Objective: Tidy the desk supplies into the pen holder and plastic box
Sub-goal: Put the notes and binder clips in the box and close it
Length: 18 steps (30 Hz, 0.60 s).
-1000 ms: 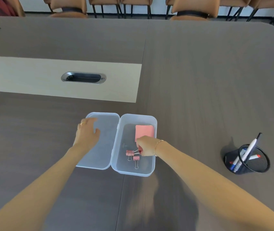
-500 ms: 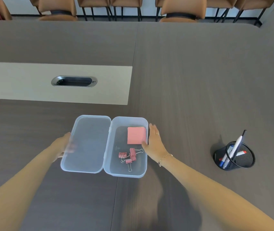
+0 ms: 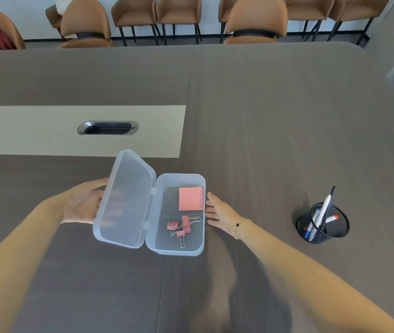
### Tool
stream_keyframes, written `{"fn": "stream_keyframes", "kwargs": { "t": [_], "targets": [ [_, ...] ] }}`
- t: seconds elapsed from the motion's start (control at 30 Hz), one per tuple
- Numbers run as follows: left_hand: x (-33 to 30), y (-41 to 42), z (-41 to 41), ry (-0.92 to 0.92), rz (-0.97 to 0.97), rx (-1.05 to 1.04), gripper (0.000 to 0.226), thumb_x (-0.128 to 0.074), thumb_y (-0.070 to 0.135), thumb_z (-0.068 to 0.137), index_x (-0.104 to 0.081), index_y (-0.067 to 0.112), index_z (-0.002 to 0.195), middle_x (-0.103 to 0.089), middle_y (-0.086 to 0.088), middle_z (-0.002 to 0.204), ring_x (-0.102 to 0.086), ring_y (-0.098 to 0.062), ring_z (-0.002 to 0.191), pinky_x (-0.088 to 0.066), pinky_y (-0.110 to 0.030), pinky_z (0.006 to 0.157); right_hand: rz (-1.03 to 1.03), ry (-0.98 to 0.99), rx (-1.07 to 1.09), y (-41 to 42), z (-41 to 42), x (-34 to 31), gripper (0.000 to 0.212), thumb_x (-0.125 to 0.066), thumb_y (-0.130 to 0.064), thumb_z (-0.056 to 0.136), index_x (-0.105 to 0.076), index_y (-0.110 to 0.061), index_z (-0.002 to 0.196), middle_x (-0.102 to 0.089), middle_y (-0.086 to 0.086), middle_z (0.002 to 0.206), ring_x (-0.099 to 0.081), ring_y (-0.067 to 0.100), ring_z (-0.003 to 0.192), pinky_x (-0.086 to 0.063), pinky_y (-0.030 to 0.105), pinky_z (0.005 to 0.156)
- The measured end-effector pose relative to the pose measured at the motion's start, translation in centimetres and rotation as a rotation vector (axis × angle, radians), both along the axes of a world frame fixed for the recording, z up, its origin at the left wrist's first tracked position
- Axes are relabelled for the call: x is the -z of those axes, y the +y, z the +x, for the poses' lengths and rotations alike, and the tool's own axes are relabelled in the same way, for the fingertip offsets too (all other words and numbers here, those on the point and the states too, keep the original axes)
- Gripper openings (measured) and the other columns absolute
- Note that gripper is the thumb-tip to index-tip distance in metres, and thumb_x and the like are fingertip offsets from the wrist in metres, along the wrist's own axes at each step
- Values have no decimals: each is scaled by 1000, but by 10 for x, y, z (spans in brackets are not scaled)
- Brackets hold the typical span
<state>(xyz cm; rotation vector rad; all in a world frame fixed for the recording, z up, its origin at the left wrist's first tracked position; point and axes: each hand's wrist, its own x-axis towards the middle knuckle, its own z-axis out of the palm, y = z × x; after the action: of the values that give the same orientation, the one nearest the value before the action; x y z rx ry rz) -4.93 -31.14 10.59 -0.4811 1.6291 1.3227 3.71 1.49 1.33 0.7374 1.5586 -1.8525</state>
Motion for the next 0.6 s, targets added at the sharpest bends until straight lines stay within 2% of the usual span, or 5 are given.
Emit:
{"fn": "stream_keyframes", "kwargs": {
  "t": [0.1, 0.2, 0.33, 0.5, 0.6],
  "targets": [
    [12, 25, 5, 76, -6, 153, 68, -63, 66, 71, -61, 26, 126, -65, -4, 130, -59, -30, 124, -44, -56, 105, -6, -16, -3, 1, 0, -1, 61, -38, -54, 93, -43, -11, 137, -50, 8, 132, -46, 24, 127, -31, 38, 115],
    [28, 51, 14, 84, -76, 193, 70, -63, 73, 67, -59, 36, 126, -63, -2, 131, -59, -26, 122, -47, -56, 101, -57, -31, 19, 3, 2, -4, 63, -41, -54, 93, -41, -10, 138, -50, 9, 130, -48, 22, 118, -31, 37, 114],
    [44, 77, 34, 105, -142, 341, 60, -63, 70, 70, -55, 44, 124, -66, 14, 124, -60, -15, 118, -48, -51, 101, -133, -28, 44, 5, 7, -8, 43, -44, -53, 92, -52, -15, 111, -58, 3, 108, -51, 21, 109, -36, 35, 108],
    [61, 93, 41, 203, -219, 315, 51, -68, 60, 74, -58, 42, 121, -73, 15, 113, -69, -12, 106, -56, -41, 93, -32, 16, -60, 2, 1, -5, 43, -57, -54, 84, -56, -22, 112, -58, -4, 116, -49, 16, 114, -34, 37, 110],
    [71, 93, 38, 230, -279, 269, 51, -70, 52, 76, -57, 37, 123, -72, 11, 112, -70, -13, 102, -59, -36, 84, 115, 79, -118, 0, 0, -2, 34, -66, -35, 83, -64, -14, 110, -65, 1, 119, -56, 14, 105, -47, 26, 90]
  ]
}}
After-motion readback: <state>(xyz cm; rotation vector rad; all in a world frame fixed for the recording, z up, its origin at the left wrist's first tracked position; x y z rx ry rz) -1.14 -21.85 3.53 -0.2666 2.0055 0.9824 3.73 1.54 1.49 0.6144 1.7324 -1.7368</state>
